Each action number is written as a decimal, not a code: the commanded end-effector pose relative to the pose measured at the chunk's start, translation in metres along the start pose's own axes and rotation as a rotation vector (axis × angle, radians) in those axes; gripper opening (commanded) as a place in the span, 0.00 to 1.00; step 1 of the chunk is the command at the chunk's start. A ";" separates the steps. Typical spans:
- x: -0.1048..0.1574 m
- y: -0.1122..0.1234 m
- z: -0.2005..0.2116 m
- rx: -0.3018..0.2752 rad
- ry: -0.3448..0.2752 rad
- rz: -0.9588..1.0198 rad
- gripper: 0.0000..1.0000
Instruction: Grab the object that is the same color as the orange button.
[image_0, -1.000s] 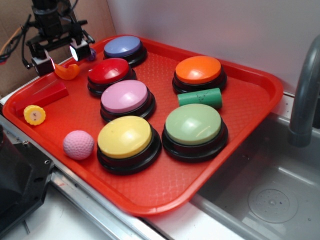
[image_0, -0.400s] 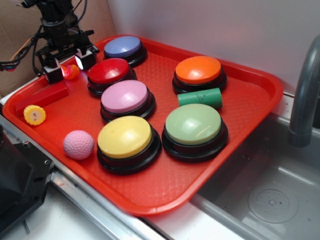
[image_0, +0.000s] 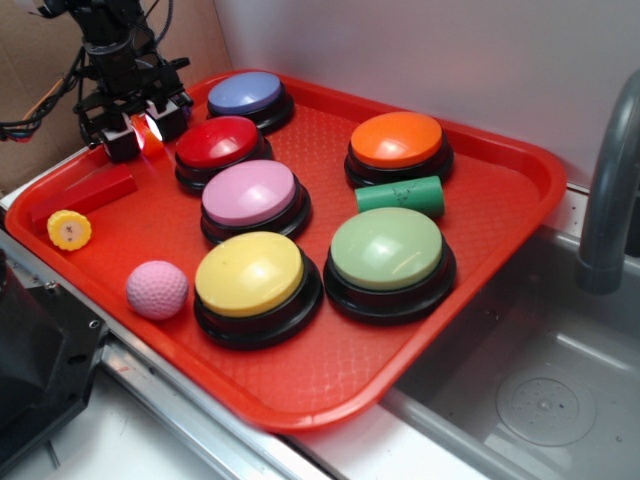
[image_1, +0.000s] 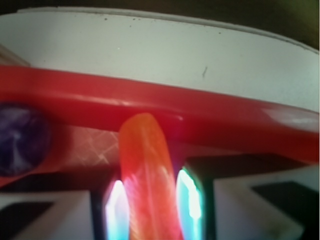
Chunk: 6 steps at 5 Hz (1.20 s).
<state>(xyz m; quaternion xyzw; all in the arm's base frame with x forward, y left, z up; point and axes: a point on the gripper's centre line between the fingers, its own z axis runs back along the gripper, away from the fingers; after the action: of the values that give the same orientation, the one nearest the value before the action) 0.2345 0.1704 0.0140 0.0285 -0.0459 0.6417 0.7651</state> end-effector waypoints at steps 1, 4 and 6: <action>-0.001 -0.001 0.056 -0.047 -0.079 -0.306 0.00; -0.072 0.000 0.124 -0.172 -0.040 -0.962 0.00; -0.118 0.036 0.122 -0.149 0.012 -1.307 0.00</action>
<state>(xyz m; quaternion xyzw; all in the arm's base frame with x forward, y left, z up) 0.1827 0.0240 0.1128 -0.0086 -0.0427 0.0447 0.9981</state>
